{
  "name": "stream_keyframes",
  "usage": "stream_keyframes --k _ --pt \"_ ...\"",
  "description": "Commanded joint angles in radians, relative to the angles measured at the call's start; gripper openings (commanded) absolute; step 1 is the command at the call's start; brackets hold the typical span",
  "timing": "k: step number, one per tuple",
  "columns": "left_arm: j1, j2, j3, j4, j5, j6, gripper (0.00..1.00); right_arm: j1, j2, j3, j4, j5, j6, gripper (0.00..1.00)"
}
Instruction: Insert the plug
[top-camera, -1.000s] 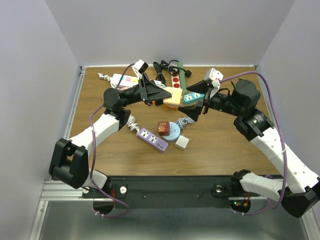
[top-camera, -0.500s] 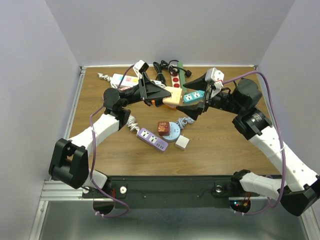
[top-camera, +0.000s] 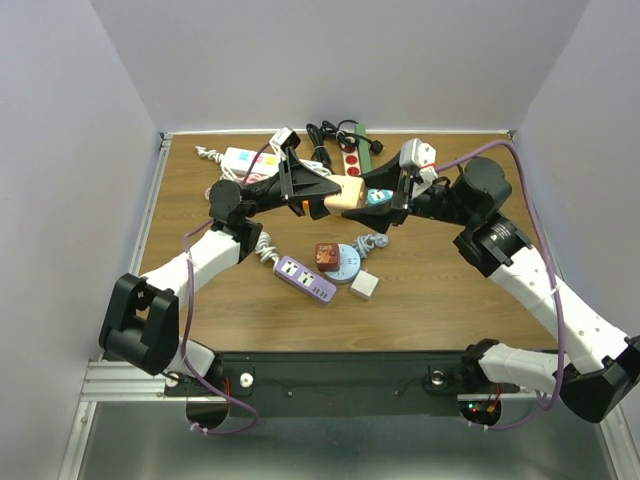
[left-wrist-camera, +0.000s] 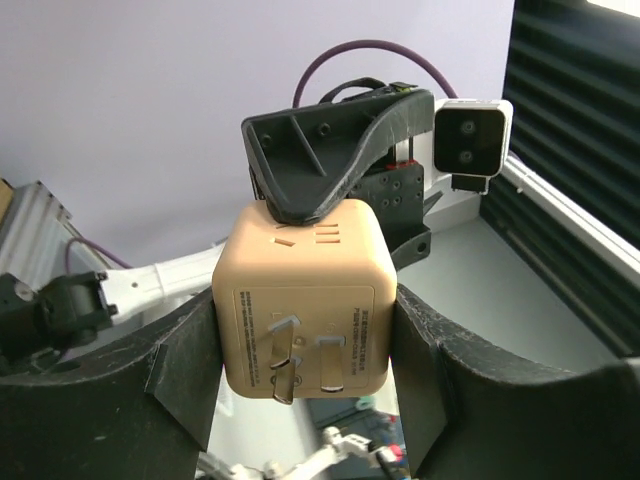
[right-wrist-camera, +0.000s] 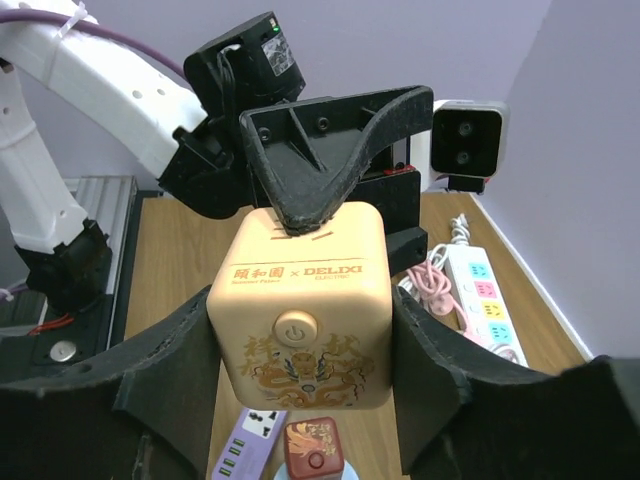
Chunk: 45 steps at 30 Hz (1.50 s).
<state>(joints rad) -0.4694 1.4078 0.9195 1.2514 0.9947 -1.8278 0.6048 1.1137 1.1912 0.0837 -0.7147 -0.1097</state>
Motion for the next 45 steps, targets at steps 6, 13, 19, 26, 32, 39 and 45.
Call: stream_keyframes --k 6,13,19,26,32,39,45 --pt "-0.011 0.023 -0.027 0.208 0.013 0.011 0.47 0.01 0.023 0.022 0.071 0.098 0.07 0.0" --pt "0.044 0.042 -0.054 0.096 -0.001 0.179 0.85 0.01 -0.002 -0.024 0.034 0.3 0.053 0.0" --pt "0.147 0.056 -0.074 -0.006 0.002 0.324 0.99 0.009 -0.002 -0.004 -0.058 0.386 -0.002 0.0" --pt "0.189 0.046 0.053 -0.66 -0.098 0.926 0.99 0.009 0.093 0.039 -0.26 0.402 -0.064 0.0" --pt "0.184 0.033 0.093 -1.079 -0.35 1.219 0.99 0.009 0.199 0.094 -0.472 0.428 -0.091 0.0" --pt "0.147 0.057 0.035 -1.127 -0.387 1.294 0.98 0.009 0.326 0.12 -0.62 0.403 -0.139 0.0" --pt "0.112 0.091 0.019 -1.172 -0.376 1.357 0.94 0.009 0.397 0.128 -0.691 0.356 -0.197 0.0"
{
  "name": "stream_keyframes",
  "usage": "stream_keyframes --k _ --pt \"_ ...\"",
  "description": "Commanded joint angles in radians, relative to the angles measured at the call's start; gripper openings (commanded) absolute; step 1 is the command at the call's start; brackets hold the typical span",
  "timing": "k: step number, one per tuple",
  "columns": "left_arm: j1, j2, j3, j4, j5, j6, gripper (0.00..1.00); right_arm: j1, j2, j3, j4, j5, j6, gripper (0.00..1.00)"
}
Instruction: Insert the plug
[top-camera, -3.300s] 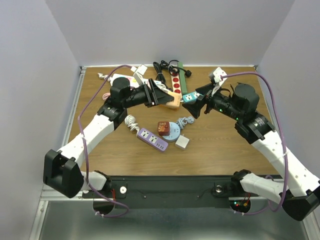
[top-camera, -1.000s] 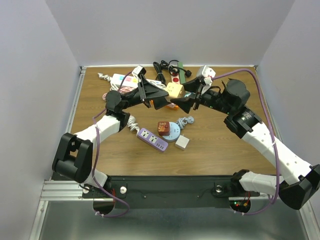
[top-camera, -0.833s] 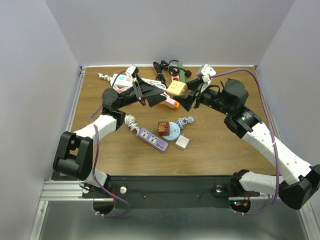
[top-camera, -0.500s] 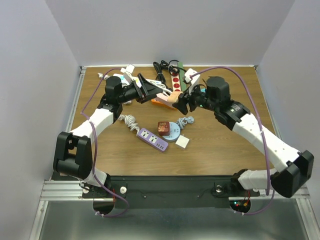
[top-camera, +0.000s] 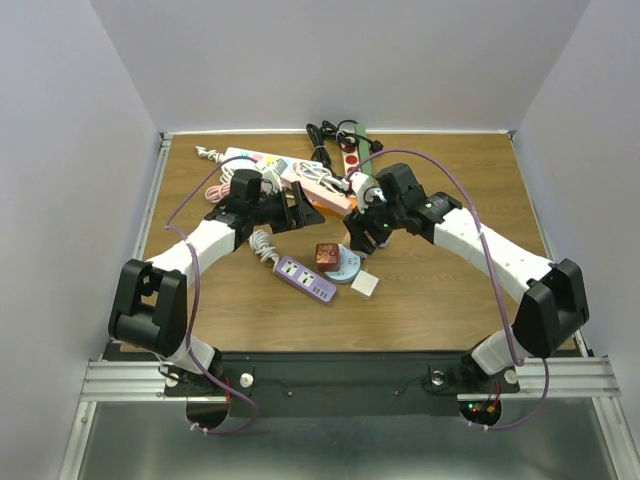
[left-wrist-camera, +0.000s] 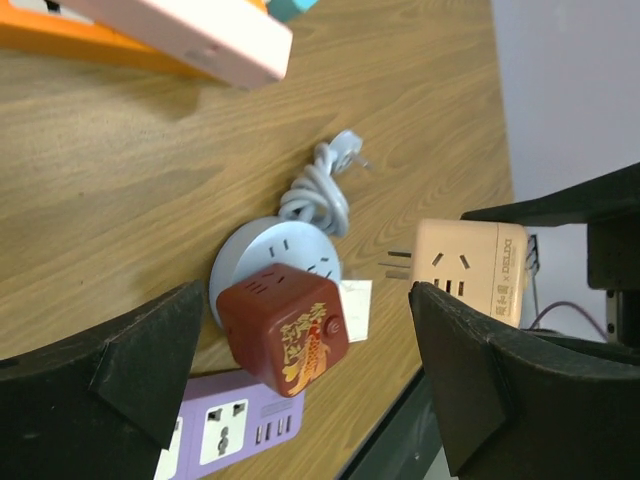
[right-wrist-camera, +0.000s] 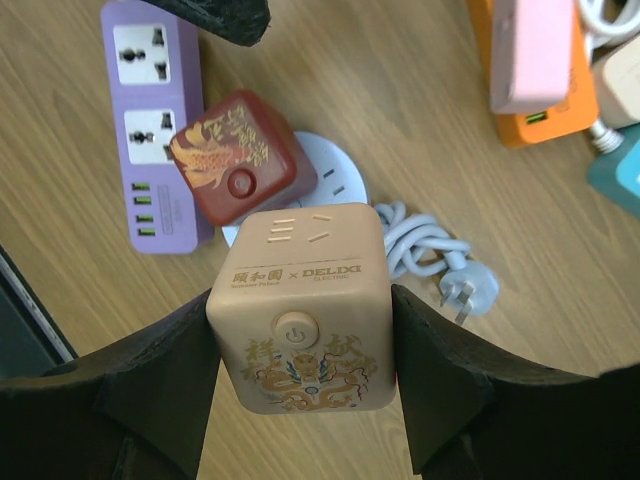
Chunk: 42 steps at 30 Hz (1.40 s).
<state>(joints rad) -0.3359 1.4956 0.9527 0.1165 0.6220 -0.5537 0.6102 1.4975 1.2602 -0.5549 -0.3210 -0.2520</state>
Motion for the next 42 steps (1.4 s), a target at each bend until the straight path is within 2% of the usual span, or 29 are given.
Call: stream_keyframes --k 1,5,11,17,32,42 --pt "-0.037 0.006 -0.017 -0.049 -0.01 0.089 0.94 0.003 0.021 0.059 -0.063 -0.036 -0.061 0.0" --pt "-0.061 0.025 -0.031 -0.064 -0.002 0.109 0.91 0.005 0.056 0.054 -0.077 -0.033 -0.073 0.01" --pt "-0.109 0.061 -0.045 -0.066 0.012 0.124 0.75 0.005 0.102 0.059 -0.085 -0.02 -0.099 0.0" --pt "-0.126 0.083 -0.054 -0.075 0.008 0.133 0.66 0.023 0.141 0.064 -0.085 -0.012 -0.107 0.01" --pt "-0.144 0.104 -0.075 -0.086 0.007 0.14 0.66 0.051 0.145 0.031 -0.066 0.079 -0.139 0.0" --pt "-0.147 0.133 -0.062 -0.086 0.008 0.15 0.66 0.053 0.179 0.044 -0.065 0.046 -0.145 0.01"
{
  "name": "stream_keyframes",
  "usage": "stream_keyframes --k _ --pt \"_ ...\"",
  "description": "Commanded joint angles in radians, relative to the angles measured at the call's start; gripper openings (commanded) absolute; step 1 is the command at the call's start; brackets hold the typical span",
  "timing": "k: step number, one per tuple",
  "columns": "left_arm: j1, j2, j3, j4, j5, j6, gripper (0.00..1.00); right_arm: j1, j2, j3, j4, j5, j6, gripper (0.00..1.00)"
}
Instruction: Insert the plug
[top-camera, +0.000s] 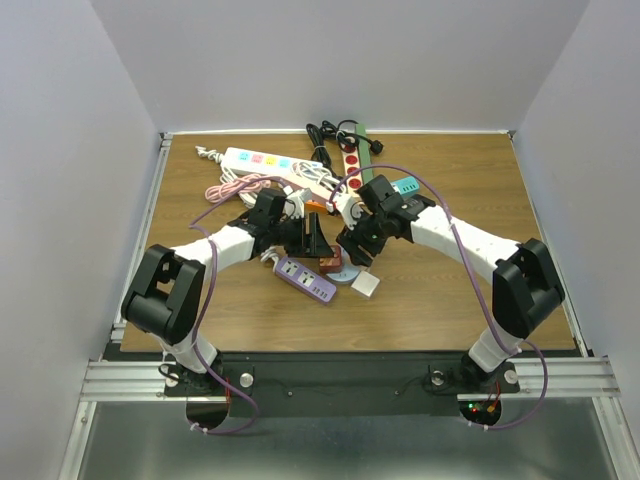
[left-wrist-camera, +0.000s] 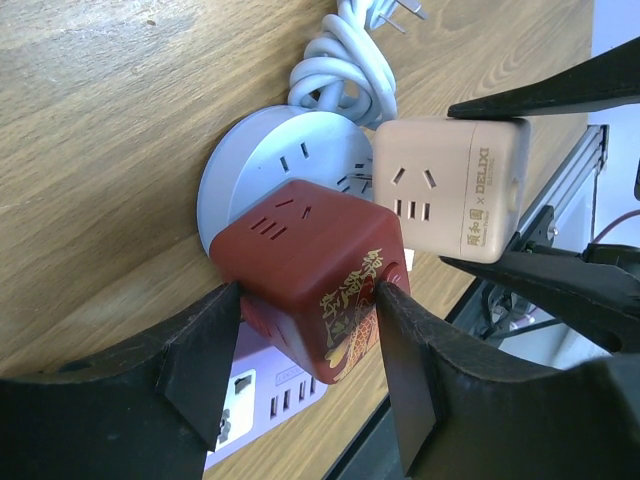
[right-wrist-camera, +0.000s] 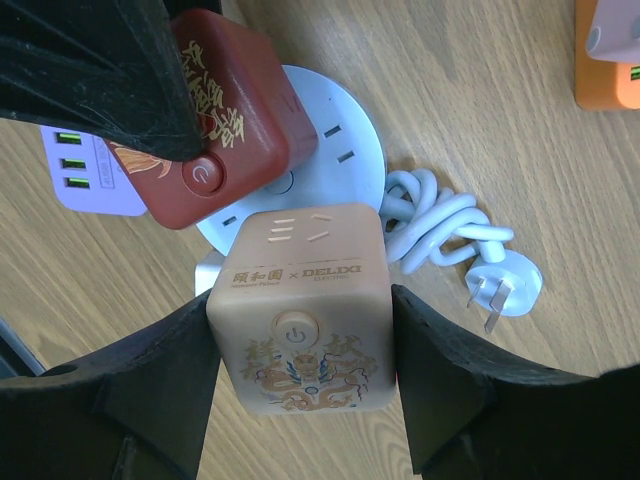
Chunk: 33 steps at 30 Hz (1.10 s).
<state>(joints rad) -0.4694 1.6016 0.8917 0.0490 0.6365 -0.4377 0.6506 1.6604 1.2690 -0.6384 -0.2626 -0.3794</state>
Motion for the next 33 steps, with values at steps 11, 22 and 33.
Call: stream_keyframes --k 11,22,33 --pt "-0.014 0.072 0.033 -0.026 -0.009 0.051 0.63 0.024 -0.04 -0.026 0.019 0.0 0.0 0.0" --pt "-0.014 0.112 0.108 -0.041 -0.054 0.07 0.63 0.029 -0.103 -0.074 0.017 0.051 0.017 0.0" --pt "-0.012 0.133 0.205 -0.155 -0.099 0.171 0.63 0.023 -0.053 0.026 0.016 0.151 -0.003 0.0"
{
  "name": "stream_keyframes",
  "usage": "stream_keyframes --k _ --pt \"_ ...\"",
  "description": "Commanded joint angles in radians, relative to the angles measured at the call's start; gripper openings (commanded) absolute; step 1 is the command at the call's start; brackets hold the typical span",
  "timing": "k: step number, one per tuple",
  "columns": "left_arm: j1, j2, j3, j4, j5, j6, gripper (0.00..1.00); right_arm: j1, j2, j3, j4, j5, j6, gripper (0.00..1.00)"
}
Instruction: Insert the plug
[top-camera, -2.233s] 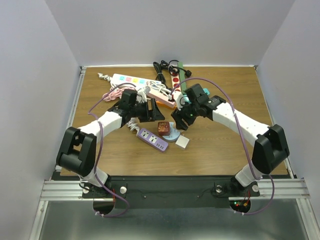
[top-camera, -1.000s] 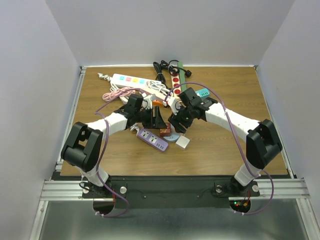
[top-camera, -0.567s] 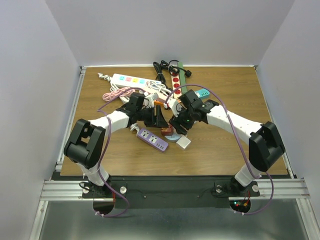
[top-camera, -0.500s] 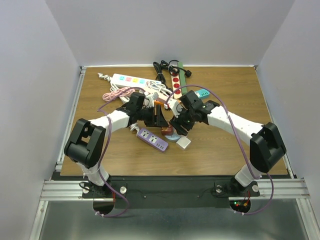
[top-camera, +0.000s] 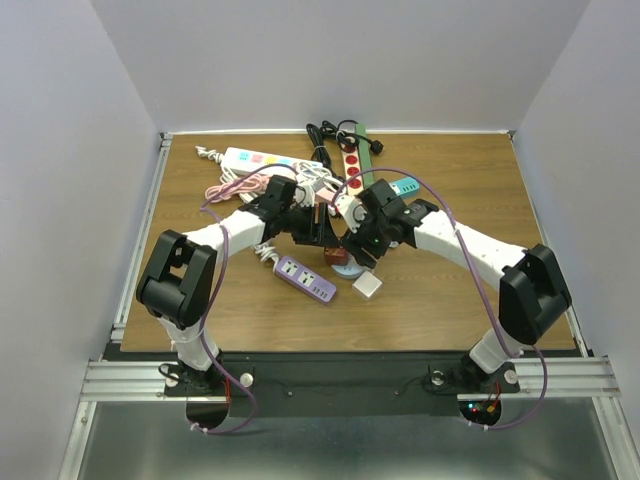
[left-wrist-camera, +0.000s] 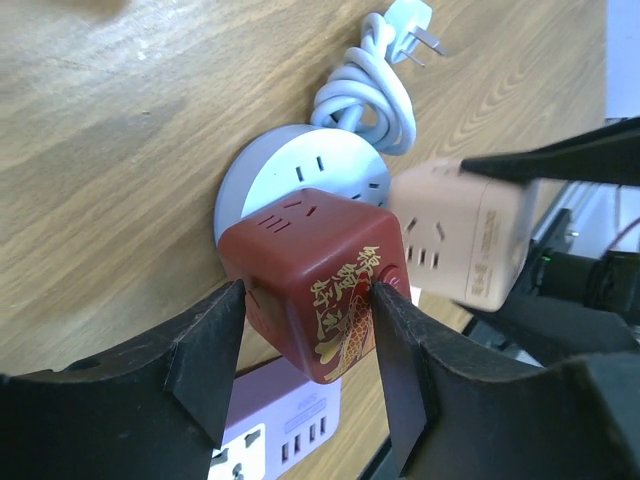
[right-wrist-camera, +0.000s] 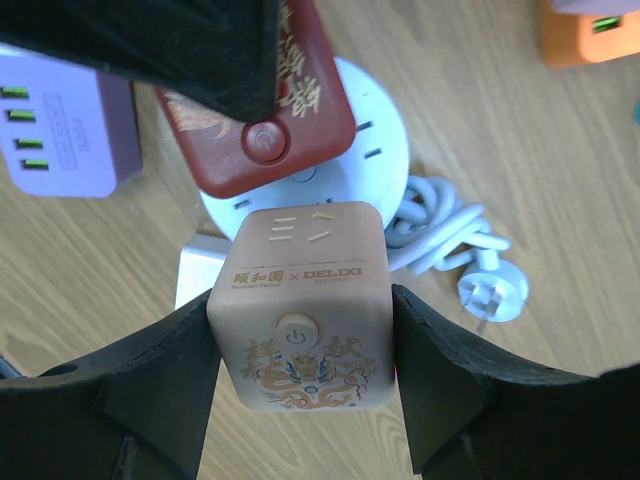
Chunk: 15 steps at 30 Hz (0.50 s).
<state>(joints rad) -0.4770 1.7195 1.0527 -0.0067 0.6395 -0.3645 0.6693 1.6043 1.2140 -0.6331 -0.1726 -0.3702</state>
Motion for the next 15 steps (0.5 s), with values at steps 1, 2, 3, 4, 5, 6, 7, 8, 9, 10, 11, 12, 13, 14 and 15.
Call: stream_keyframes --k 1,2,3,4,5,6,7,8,9,10,11,12,13,14,15 --pt "-0.005 0.015 0.05 -0.108 -0.11 0.104 0.63 -0.002 0.006 0.091 0.009 0.055 -0.013 0.0" --pt "-0.005 0.018 0.062 -0.125 -0.116 0.113 0.63 -0.014 0.015 0.111 0.001 0.041 -0.019 0.0" --pt "-0.005 0.022 0.067 -0.13 -0.116 0.117 0.63 -0.016 0.025 0.12 -0.003 0.036 -0.024 0.0" --pt "-0.003 0.026 0.076 -0.134 -0.112 0.119 0.63 -0.019 0.04 0.125 -0.007 0.035 -0.027 0.01" --pt "-0.005 0.031 0.079 -0.134 -0.11 0.122 0.63 -0.019 0.046 0.133 -0.011 0.024 -0.029 0.0" --pt "-0.003 0.032 0.081 -0.136 -0.109 0.125 0.63 -0.019 0.051 0.134 -0.011 0.018 -0.03 0.0" --pt "-0.003 0.034 0.087 -0.139 -0.107 0.128 0.63 -0.02 0.054 0.134 -0.013 0.01 -0.03 0.0" --pt "-0.003 0.04 0.092 -0.142 -0.106 0.134 0.63 -0.019 0.058 0.136 -0.011 -0.001 -0.032 0.0" --pt "-0.003 0.045 0.096 -0.147 -0.104 0.136 0.63 -0.02 0.059 0.131 -0.014 -0.004 -0.032 0.0" --pt "-0.003 0.046 0.099 -0.15 -0.103 0.14 0.63 -0.019 0.059 0.13 -0.016 -0.005 -0.032 0.0" --pt "-0.003 0.048 0.105 -0.151 -0.1 0.141 0.63 -0.02 0.056 0.128 -0.019 -0.007 -0.03 0.0" --pt "-0.003 0.049 0.109 -0.153 -0.098 0.145 0.63 -0.019 0.051 0.124 -0.02 -0.01 -0.029 0.0" --pt "-0.003 0.051 0.11 -0.153 -0.097 0.148 0.63 -0.02 0.043 0.116 -0.022 -0.013 -0.027 0.0" --pt "-0.003 0.051 0.118 -0.156 -0.095 0.151 0.63 -0.019 0.036 0.108 -0.022 -0.018 -0.023 0.0" --pt "-0.005 0.051 0.122 -0.159 -0.095 0.154 0.63 -0.019 0.02 0.099 -0.023 -0.018 -0.019 0.0"
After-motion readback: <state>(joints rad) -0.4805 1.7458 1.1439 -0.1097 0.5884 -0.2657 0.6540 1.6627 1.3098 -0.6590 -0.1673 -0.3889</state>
